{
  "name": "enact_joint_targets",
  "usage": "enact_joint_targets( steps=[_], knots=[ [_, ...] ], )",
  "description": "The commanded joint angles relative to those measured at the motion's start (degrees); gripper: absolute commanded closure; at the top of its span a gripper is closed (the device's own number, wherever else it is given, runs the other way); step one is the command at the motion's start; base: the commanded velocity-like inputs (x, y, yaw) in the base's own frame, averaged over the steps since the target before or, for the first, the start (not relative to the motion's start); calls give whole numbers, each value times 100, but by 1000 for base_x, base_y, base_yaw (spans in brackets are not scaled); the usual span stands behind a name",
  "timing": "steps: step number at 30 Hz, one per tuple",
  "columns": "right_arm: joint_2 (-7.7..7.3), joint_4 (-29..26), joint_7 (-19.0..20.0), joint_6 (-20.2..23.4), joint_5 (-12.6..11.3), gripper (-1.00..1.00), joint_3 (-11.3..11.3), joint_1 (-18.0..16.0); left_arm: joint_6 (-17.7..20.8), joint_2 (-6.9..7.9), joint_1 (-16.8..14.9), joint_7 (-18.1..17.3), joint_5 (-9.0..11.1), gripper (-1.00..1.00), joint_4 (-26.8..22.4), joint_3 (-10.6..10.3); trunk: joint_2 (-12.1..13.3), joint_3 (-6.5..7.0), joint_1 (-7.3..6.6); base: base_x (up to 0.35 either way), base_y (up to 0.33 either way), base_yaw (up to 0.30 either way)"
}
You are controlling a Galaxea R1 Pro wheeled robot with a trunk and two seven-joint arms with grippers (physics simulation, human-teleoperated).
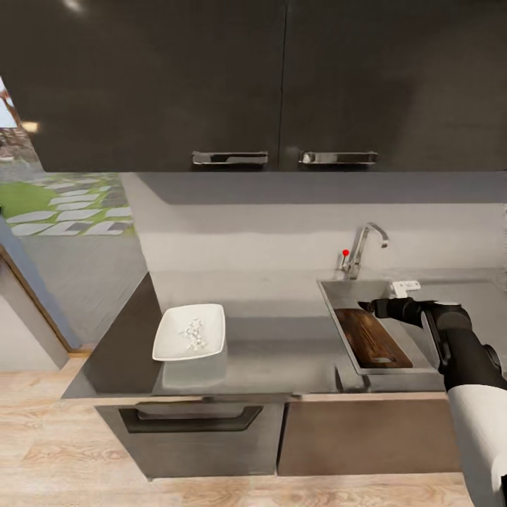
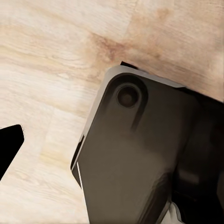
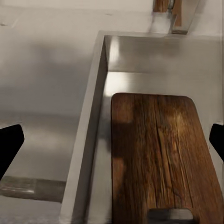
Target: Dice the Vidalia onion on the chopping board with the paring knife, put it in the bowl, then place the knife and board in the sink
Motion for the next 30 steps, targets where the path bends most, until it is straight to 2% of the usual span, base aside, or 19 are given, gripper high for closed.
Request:
enact_joint_targets(
  steps=[1,15,30],
  knots=[
    [3,-6,55,16,58,-100,-9,-5,-35,-1,-11,-11,26,-100,22,-23,-11,-11,-1,-338,0,0],
    [7,6,55,16,45,-100,-1,-5,-35,6,-12,-11,26,-100,22,-23,-11,-11,-1,-336,26,0],
    [19,28,49,16,37,-100,7,-5,-35,12,-11,-11,25,-100,22,-23,-11,-11,-1,-251,225,0]
  ],
)
